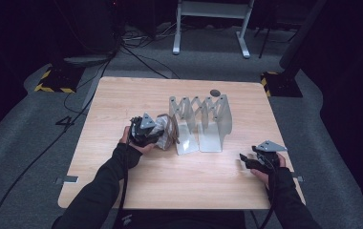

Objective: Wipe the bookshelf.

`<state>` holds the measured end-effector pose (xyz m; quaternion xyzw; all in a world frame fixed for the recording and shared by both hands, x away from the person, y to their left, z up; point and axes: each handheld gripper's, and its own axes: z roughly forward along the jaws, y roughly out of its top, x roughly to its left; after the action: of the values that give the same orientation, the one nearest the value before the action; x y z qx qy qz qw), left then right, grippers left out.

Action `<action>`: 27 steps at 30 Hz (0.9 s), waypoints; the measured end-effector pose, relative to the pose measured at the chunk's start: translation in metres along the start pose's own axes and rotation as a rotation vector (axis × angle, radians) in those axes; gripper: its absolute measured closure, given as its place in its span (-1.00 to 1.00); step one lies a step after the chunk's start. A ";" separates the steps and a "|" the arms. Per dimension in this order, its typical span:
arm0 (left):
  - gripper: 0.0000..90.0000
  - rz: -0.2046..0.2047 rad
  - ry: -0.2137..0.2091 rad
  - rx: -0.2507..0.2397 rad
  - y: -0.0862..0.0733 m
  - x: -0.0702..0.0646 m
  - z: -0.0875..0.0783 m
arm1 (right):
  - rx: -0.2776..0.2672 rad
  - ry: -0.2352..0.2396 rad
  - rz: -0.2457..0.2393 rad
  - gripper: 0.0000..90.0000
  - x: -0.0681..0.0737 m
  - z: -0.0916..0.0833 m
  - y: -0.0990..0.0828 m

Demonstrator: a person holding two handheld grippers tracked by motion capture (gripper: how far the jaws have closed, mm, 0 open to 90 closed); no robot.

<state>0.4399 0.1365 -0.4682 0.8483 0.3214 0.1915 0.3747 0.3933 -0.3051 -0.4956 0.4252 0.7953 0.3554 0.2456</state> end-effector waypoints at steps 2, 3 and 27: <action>0.51 0.014 -0.020 0.028 -0.005 -0.005 0.004 | 0.000 0.000 0.000 -0.24 0.000 0.000 0.000; 0.51 0.030 -0.034 0.052 -0.010 -0.010 0.007 | 0.000 0.000 0.001 -0.24 0.000 0.001 0.000; 0.50 0.018 0.091 -0.295 0.061 0.008 -0.051 | 0.002 0.003 -0.004 -0.23 0.001 0.002 -0.001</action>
<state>0.4414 0.1363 -0.3882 0.7774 0.2990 0.2783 0.4783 0.3936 -0.3041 -0.4976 0.4233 0.7970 0.3545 0.2447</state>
